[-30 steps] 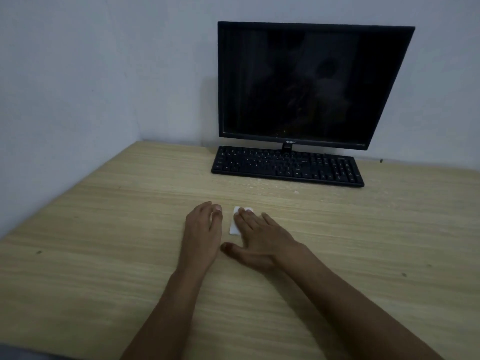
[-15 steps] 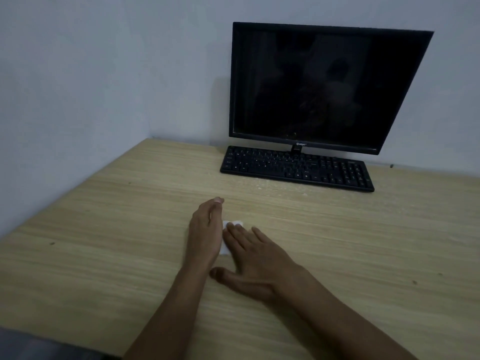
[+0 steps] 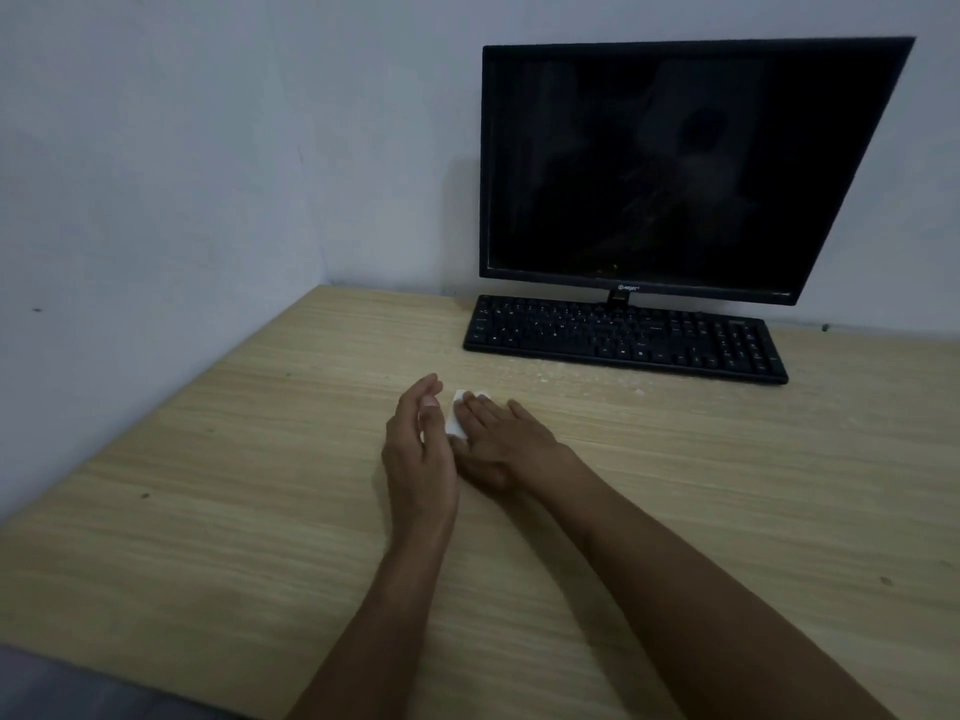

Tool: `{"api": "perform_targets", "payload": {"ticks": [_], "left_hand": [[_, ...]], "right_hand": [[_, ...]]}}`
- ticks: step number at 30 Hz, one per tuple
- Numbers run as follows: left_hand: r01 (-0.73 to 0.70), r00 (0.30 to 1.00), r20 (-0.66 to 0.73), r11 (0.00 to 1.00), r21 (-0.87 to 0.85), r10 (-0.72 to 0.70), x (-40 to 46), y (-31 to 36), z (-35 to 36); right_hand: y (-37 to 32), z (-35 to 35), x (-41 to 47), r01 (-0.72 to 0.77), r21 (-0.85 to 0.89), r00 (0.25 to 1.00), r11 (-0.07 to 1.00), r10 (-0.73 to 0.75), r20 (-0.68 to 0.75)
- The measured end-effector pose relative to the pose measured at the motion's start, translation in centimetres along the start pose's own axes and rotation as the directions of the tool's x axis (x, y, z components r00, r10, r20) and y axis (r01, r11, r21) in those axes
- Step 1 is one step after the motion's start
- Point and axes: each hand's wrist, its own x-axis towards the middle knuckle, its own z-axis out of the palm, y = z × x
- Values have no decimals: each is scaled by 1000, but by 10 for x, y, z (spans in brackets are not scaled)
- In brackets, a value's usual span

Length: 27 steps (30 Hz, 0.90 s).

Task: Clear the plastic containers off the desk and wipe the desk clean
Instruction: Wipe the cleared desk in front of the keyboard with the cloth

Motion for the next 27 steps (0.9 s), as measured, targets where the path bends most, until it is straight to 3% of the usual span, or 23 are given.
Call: {"api": "perform_targets", "payload": {"ticks": [8,17,24,27], "left_hand": [[-212,975,114,955,207,191,-2,-8,2],[-266,950,241,921,284,200,-3,-13,6],[-373,911,303,873,315,280,-4,-15,7],[-403,893,358,837,371,272,-5,-19,9]], "right_hand": [[8,-2,1,-64,41,998,997,65,-24],[2,12,-71,-42,35,998,999,43,-45],[7,3,-53,-26,11,999,1000,27,-34],[15,-2,-55,31,94,995,995,-22,-97]]}}
